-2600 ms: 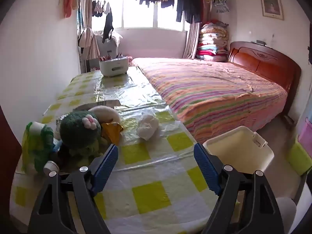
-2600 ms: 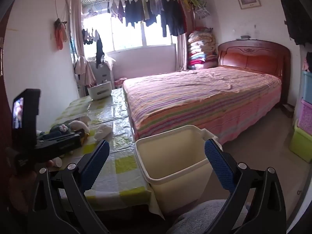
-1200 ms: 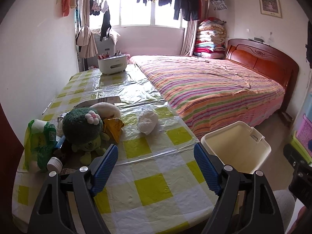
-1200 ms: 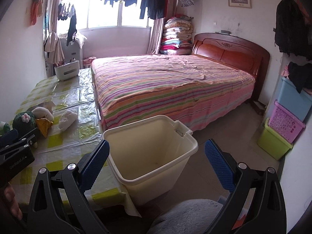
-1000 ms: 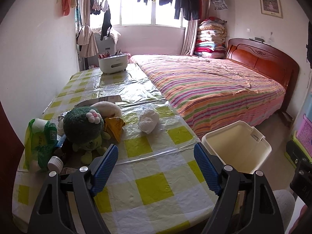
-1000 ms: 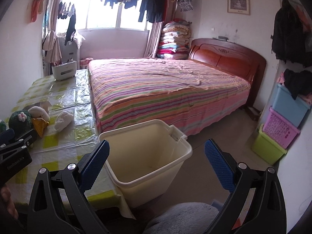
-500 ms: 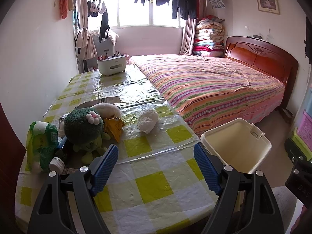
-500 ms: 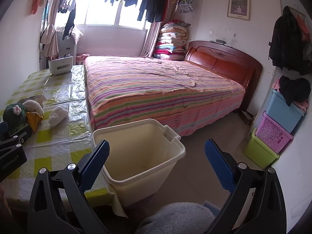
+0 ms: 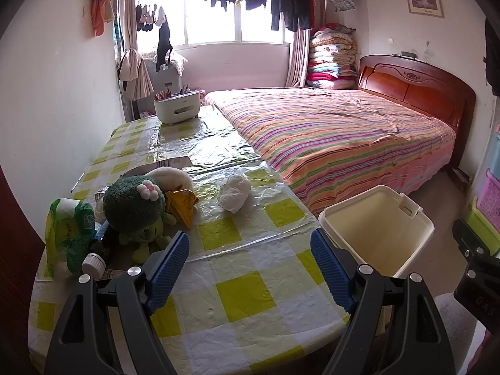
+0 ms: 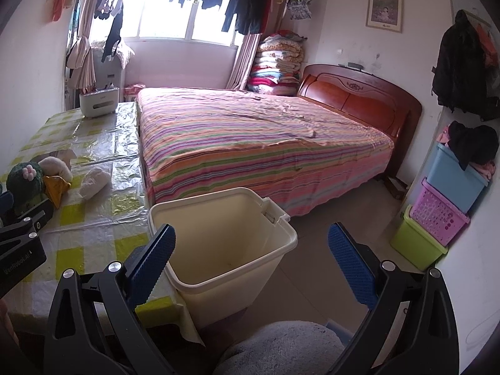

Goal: Collect trash

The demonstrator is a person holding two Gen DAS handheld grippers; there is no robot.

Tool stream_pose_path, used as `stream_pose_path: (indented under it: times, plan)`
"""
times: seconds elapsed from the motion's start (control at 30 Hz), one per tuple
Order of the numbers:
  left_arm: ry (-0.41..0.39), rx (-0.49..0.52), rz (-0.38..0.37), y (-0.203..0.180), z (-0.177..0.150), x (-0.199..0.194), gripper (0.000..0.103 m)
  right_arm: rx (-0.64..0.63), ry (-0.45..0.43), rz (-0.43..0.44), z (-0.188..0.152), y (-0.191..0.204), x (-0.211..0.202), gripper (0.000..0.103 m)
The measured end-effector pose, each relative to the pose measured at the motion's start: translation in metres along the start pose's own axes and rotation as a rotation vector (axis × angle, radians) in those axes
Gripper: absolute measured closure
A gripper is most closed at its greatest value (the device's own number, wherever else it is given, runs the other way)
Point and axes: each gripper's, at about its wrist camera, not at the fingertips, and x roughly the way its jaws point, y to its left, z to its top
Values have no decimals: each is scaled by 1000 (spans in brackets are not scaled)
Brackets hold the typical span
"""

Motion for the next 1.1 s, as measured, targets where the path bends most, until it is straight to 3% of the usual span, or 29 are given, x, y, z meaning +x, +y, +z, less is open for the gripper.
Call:
stream_pose_path:
  times: [1.1]
  plan:
    - [-11,25,26,-3,-3,-8,25,-10,34,37,-7,8,4,6]
